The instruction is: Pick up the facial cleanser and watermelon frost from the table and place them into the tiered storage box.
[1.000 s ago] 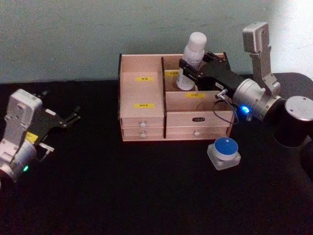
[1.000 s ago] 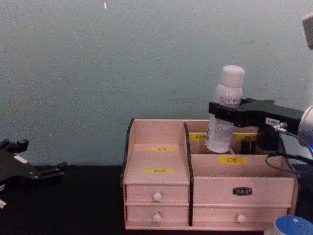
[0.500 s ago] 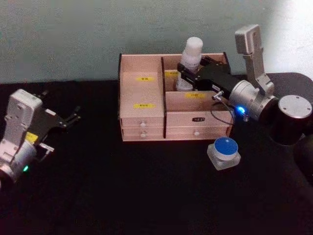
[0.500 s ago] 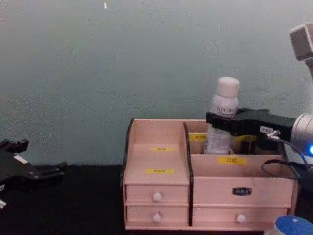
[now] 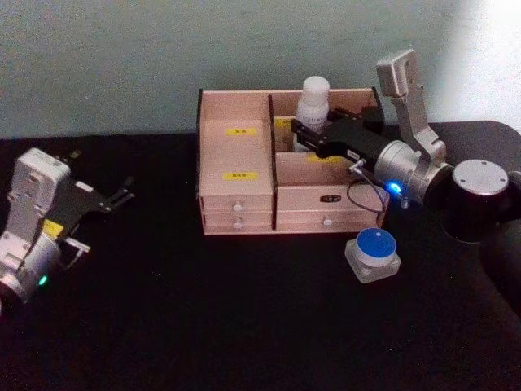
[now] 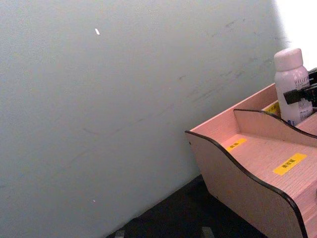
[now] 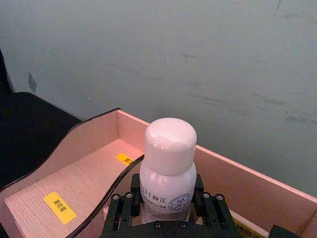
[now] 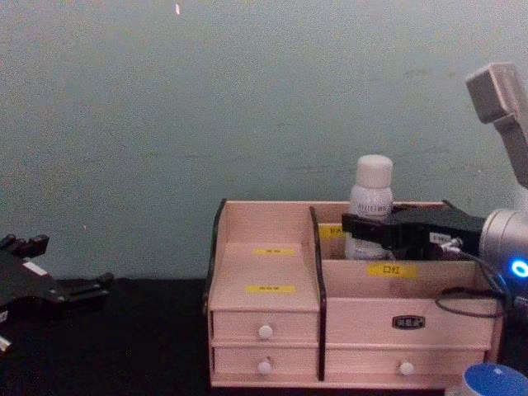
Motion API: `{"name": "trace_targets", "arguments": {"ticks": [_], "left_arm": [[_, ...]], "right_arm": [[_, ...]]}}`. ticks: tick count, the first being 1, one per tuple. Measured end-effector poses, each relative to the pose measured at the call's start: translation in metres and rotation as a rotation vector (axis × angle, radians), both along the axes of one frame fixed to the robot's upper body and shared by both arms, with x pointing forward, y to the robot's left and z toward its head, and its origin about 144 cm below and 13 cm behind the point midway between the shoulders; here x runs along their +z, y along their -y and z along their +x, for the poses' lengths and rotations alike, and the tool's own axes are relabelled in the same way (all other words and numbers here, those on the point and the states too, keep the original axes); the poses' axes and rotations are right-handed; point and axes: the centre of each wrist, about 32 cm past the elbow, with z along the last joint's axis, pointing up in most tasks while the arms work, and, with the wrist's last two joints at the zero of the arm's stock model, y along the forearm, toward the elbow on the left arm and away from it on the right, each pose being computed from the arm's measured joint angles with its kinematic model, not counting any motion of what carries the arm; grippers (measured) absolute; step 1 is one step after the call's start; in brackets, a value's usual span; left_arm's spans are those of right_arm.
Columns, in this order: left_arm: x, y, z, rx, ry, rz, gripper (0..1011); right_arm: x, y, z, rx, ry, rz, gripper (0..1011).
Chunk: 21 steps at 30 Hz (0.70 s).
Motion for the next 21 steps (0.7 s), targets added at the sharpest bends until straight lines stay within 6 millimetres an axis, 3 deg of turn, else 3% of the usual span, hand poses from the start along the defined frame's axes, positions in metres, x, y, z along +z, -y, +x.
{"name": "trace_targets", "arguments": {"ticks": [21], "left_arm": [[0.0,0.0,0.0,0.0,0.0,0.0,1001]], "right_arm": [[-0.0037,-0.0008,0.0017,-0.002,-0.028,-0.008,589]]}}
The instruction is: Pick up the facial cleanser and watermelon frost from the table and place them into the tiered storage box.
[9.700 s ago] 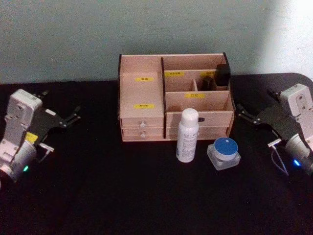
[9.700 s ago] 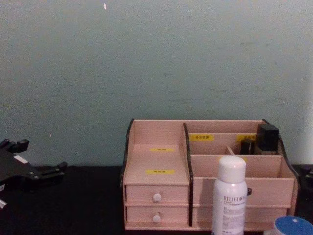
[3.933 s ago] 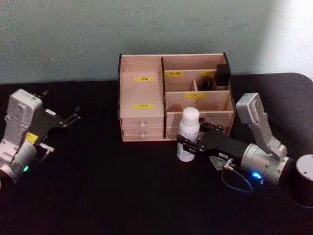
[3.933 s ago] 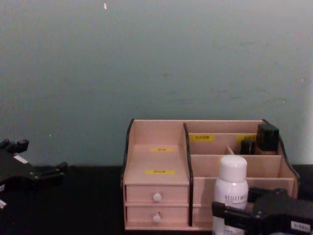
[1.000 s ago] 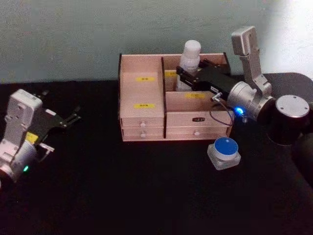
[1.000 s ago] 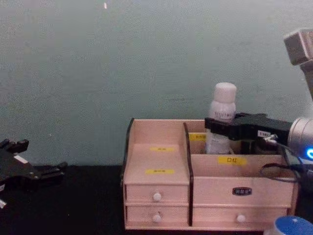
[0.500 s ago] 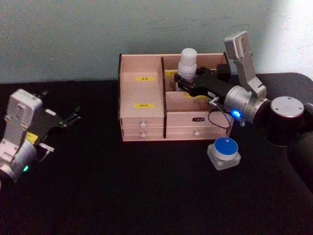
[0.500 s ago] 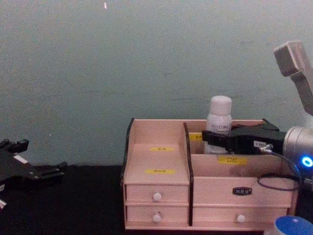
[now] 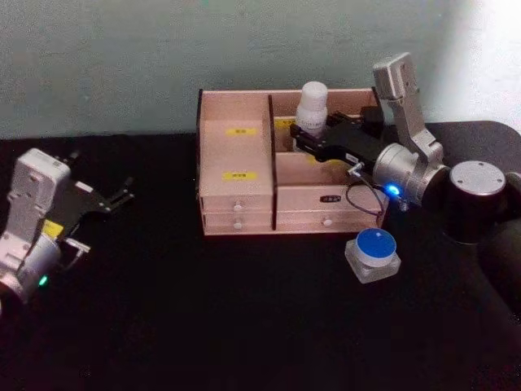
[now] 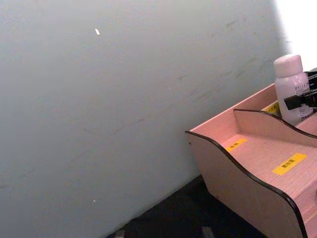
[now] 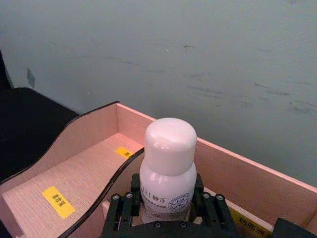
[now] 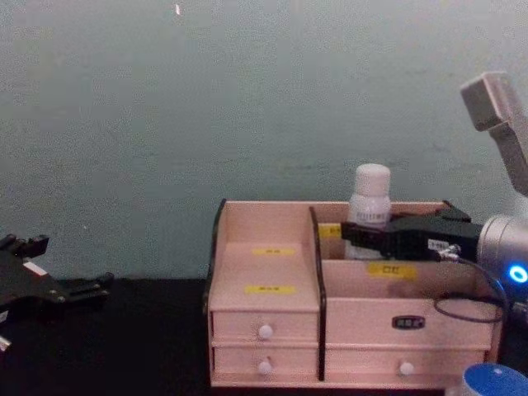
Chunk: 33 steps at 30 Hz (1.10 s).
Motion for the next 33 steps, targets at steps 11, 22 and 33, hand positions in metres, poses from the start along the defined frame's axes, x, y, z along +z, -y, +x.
{"name": "trace_targets", "arguments": {"ticks": [11,22,33], "left_arm": [[0.0,0.0,0.0,0.0,0.0,0.0,1001],[0.0,0.0,0.0,0.0,0.0,0.0,1001],[0.0,0.0,0.0,0.0,0.0,0.0,1001]], "right_arm": [[0.0,0.0001,-0.0001,0.001,0.001,0.0,749],[0.0002,0.0005,-0.0002,0.0,0.003,0.001,1003],[0.0035,0.0002,-0.0048,0.002,0.031,0.003,1002]]}}
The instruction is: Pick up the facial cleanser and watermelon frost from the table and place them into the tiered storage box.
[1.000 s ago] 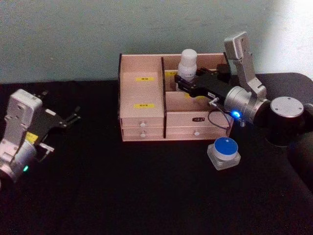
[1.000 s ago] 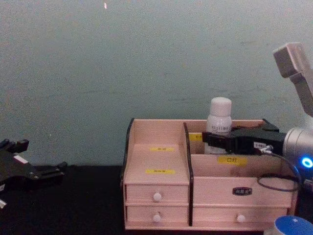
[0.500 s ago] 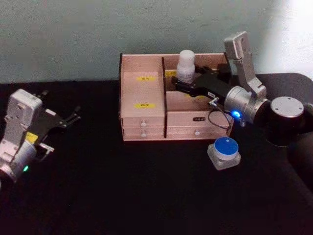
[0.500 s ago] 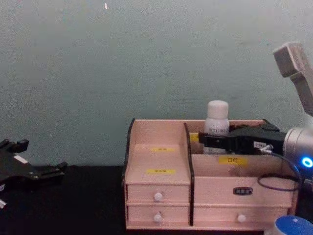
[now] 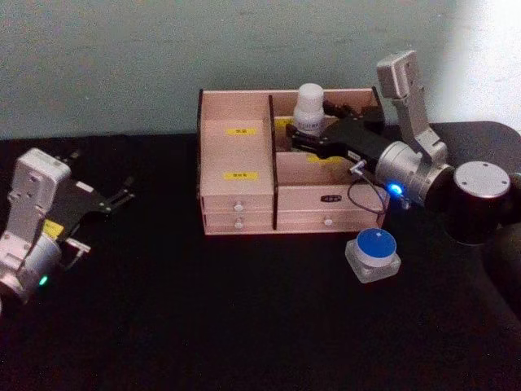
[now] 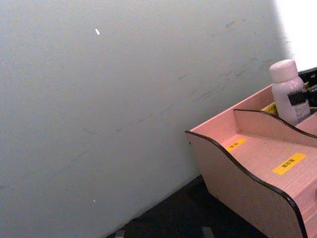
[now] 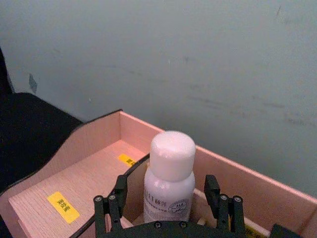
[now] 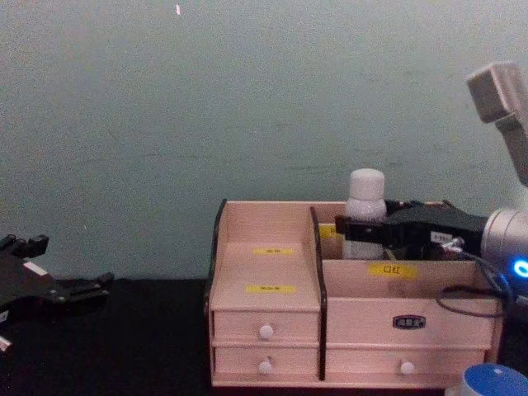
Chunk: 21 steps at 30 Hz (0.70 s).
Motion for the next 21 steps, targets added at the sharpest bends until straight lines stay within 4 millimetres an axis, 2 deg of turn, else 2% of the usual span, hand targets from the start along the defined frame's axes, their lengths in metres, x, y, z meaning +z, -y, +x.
{"name": "trace_targets", "arguments": {"ticks": [13,21], "left_arm": [[0.0,0.0,0.0,0.0,0.0,0.0,1001],[0.0,0.0,0.0,0.0,0.0,0.0,1001]], "right_arm": [[0.02,0.013,-0.025,-0.008,0.096,0.01,1002],[0.031,0.041,-0.051,-0.003,0.084,0.011,1002]]}}
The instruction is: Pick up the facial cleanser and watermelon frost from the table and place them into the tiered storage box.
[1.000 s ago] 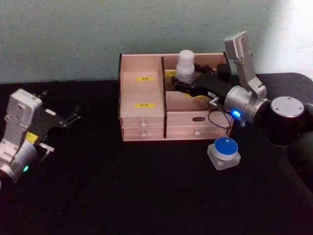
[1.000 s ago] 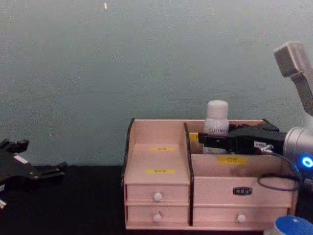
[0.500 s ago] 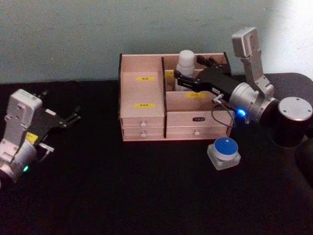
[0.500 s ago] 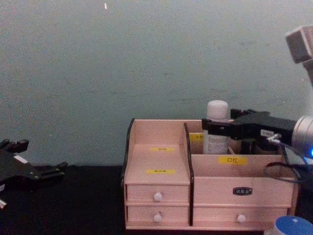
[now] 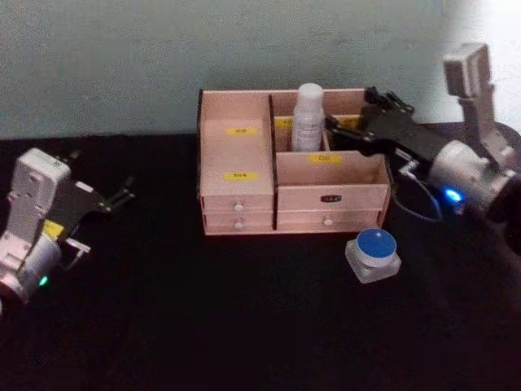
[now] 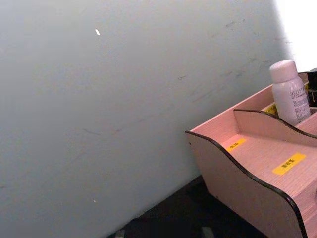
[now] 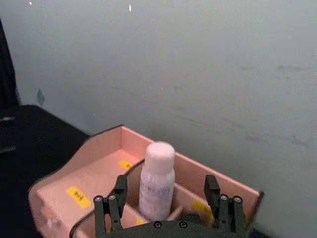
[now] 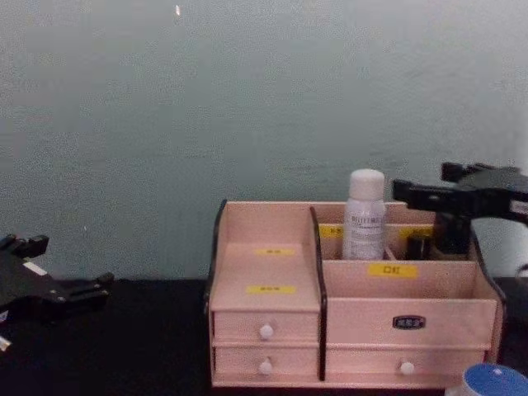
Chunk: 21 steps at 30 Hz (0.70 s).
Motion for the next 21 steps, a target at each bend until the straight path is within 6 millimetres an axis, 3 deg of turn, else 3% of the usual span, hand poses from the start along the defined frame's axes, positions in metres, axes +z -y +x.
{"name": "trace_targets", "arguments": {"ticks": [12,21], "left_arm": [[0.0,0.0,0.0,0.0,0.0,0.0,1001],[0.0,0.0,0.0,0.0,0.0,0.0,1001]], "right_arm": [[0.004,0.039,-0.049,0.024,-0.092,-0.062,1002],[0.006,0.054,-0.087,0.039,-0.196,-0.089,1002]]}}
